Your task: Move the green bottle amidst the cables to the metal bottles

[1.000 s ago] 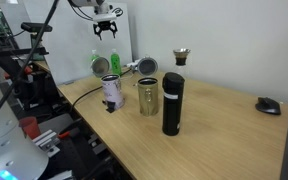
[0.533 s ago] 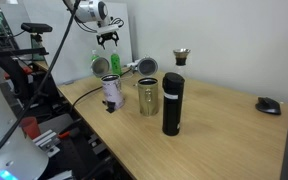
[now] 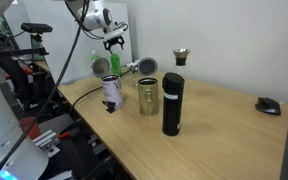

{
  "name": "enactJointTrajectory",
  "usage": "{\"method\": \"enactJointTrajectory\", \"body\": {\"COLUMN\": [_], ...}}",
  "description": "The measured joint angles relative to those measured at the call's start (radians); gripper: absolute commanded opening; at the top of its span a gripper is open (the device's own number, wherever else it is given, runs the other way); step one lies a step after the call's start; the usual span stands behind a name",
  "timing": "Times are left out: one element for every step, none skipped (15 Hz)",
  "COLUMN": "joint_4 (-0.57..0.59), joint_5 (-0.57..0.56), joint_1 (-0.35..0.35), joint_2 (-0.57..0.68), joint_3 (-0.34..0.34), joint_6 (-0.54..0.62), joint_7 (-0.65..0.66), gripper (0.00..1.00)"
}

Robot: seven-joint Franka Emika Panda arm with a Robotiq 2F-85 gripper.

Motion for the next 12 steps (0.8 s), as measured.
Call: {"method": "enactJointTrajectory", "body": {"joint_4": [0.009,0.012,0.014,0.016,0.018,0.021,0.025,0.030,0.036,0.043,0.049,0.055], "joint_5": [0.000,0.000,0.000,0.000,0.000,0.001,0.001,0.001,0.002,0.003,0.005,0.007], "joint_1": [0.001,0.001,0.001,0.001,0.001,0.001,0.001,0.001,0.001,0.001,0.001,0.001], "joint_2": [0.010,0.016,0.021,0.023,0.024,0.024,0.024,0.024,0.024,0.024,0.024,0.024], "joint_3": [-0.002,-0.004,-0.006,-0.006,-0.006,-0.006,-0.006,-0.006,-0.005,-0.004,-0.002,0.000], "joint_6": [-0.005,-0.009,-0.011,-0.012,-0.014,-0.017,-0.020,-0.023,-0.028,-0.035,-0.042,-0.047], "joint_7": [0.000,0.000,0.000,0.001,0.001,0.001,0.001,0.001,0.001,0.001,0.001,0.001], "gripper": [0.87,0.74,0.66,0.60,0.52,0.45,0.38,0.32,0.25,0.20,0.13,0.11]}}
